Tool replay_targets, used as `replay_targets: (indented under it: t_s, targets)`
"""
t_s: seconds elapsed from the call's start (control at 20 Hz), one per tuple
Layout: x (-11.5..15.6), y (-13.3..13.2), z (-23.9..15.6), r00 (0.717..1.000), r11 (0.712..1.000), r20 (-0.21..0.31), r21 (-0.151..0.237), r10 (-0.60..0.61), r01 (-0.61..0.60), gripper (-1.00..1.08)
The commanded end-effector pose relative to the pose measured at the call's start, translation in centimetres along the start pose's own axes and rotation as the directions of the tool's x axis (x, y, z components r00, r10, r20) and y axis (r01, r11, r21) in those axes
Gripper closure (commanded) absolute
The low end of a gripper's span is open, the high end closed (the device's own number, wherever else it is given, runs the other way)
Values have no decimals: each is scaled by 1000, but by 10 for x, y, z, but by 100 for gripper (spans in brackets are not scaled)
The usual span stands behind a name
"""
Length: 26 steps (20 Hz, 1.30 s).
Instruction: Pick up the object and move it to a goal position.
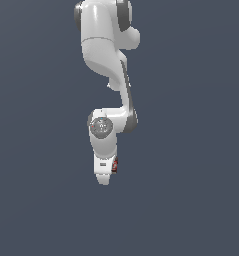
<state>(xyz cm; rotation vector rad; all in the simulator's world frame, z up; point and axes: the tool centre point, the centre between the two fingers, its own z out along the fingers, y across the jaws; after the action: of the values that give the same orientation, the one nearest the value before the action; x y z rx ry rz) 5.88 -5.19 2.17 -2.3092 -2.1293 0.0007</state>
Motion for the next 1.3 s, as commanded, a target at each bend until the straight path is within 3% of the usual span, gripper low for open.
replay_targets:
  t_s: [0.0, 0.45, 1.25]
  targets:
    - [-1, -3, -6, 1000, 1000, 1, -1, 0, 0, 108]
    - [-5, -27, -51, 1000, 1000, 3, 0, 0, 0, 108]
    - [-17, -94, -181, 1000, 1000, 5, 1, -1, 1, 108]
